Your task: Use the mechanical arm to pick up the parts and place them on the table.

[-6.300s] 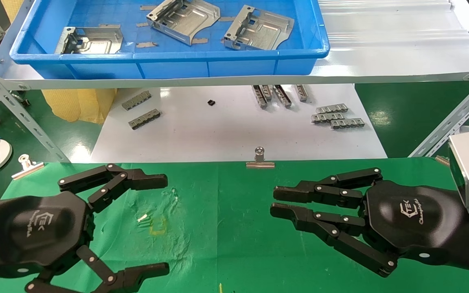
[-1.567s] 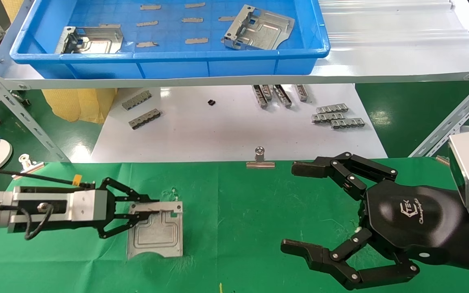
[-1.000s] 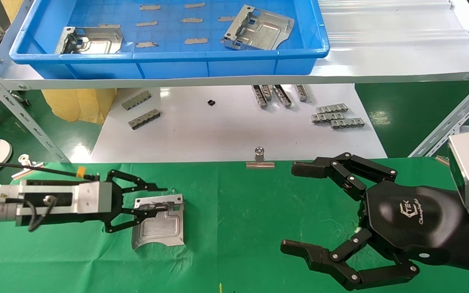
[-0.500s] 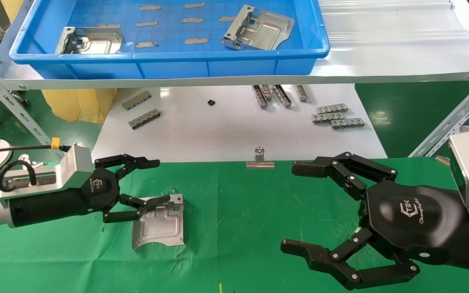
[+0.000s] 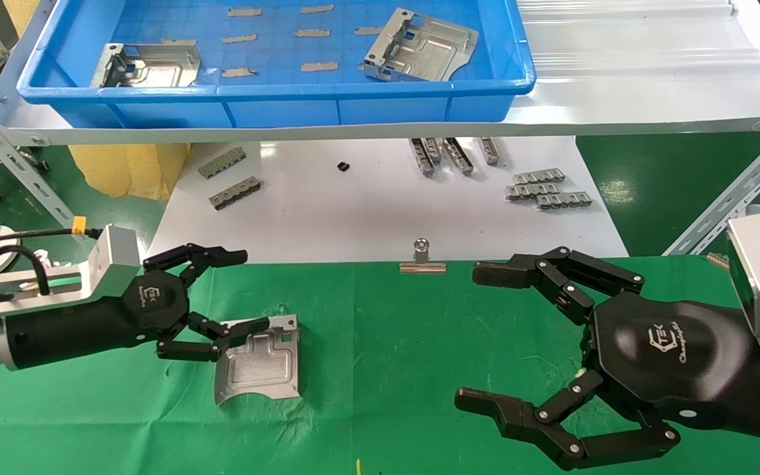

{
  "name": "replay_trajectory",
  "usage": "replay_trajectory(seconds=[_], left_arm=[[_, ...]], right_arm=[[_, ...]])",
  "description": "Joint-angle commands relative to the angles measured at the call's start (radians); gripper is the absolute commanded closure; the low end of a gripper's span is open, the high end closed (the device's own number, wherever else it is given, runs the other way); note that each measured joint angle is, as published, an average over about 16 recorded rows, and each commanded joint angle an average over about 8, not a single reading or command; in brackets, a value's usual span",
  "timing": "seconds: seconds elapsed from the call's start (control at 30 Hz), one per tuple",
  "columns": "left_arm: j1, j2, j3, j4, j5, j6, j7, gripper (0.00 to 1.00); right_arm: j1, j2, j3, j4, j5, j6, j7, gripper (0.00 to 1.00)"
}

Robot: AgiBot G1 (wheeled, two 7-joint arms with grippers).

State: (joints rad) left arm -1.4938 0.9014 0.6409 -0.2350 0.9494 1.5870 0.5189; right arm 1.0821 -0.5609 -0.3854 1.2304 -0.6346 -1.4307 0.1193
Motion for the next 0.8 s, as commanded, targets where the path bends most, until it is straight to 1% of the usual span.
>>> replay_trajectory(seconds=[0.03,0.8], left_arm=[[0.015,-0.010,-0.013,-0.037,-0.008,-0.003,-0.025,0.00],[0.195,-0.135,-0.168,-0.487,-0.102,-0.042,-0.328,0.00]], right_arm=[[0.000,0.000,0.000,0.000,0.000,0.000,0.000,0.00],[0.000,0.000,0.000,0.000,0.000,0.000,0.000,0.00]])
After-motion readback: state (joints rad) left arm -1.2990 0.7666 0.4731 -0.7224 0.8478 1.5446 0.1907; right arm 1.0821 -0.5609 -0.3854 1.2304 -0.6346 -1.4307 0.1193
